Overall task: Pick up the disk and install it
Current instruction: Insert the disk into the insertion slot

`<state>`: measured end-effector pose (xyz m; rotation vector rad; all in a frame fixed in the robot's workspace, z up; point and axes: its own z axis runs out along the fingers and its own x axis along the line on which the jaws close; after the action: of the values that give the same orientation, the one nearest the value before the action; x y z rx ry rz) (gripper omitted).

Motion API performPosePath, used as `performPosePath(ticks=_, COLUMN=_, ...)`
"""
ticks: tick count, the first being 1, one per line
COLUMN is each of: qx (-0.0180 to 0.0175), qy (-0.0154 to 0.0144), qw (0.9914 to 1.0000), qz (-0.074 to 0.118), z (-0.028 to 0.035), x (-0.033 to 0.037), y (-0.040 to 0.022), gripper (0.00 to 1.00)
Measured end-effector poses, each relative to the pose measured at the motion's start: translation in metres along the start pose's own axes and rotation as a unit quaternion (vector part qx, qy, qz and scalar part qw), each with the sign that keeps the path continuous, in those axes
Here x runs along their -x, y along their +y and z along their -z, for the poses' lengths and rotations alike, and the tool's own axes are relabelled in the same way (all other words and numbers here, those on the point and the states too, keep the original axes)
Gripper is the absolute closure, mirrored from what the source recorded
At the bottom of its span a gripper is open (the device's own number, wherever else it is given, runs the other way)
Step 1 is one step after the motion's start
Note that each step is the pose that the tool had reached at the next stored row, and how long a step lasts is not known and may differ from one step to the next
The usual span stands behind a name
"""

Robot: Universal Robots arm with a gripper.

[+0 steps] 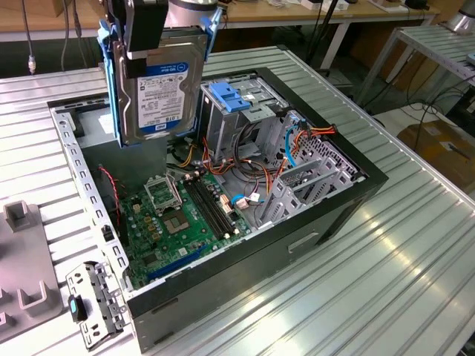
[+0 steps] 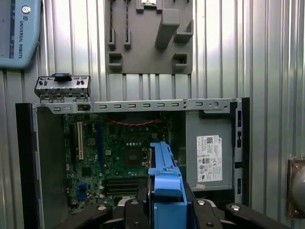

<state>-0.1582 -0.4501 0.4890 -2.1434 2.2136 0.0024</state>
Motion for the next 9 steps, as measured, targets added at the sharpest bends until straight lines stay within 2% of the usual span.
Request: performPosePath(ticks=9, qx=0.0, qy=0.0003, qw=1.0, qz=0.0, z=-0.001, x=0.0007, y=-0.0237, gripper=0.63)
